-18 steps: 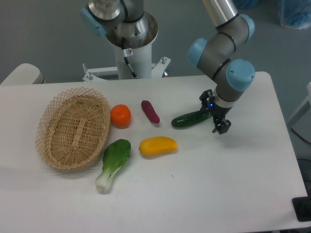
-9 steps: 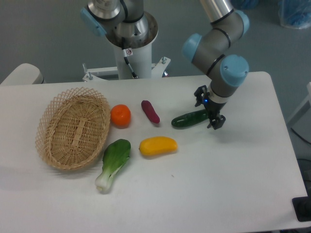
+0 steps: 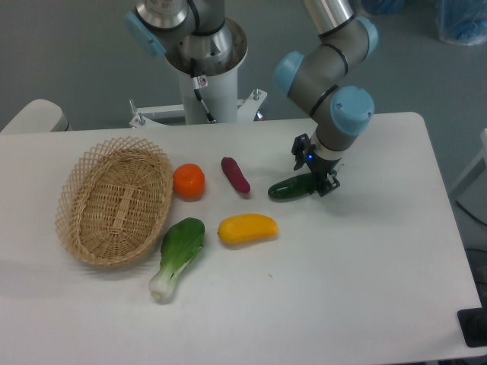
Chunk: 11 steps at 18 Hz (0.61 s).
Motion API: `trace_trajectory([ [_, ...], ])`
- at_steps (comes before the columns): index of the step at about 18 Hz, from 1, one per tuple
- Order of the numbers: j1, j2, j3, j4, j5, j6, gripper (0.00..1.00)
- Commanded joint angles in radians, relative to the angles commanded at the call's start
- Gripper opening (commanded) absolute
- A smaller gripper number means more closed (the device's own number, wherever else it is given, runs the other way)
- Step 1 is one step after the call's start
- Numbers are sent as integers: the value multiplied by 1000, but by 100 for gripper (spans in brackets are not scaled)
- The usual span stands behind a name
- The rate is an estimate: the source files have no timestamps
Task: Pick up the cucumber from the table
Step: 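Lift the grasped cucumber up off the table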
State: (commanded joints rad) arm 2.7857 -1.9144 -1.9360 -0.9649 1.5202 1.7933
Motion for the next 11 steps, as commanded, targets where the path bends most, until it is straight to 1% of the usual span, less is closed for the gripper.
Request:
trace_trajectory([
  [3, -17, -6, 52, -6, 2, -46, 15],
  [6, -18, -15, 116, -17, 3, -51, 15],
  [8, -31, -28, 159, -18, 3, -49, 15],
  [9, -34, -43, 182, -20, 5, -51, 15],
  [11, -41, -67, 245, -52, 5, -51, 15],
])
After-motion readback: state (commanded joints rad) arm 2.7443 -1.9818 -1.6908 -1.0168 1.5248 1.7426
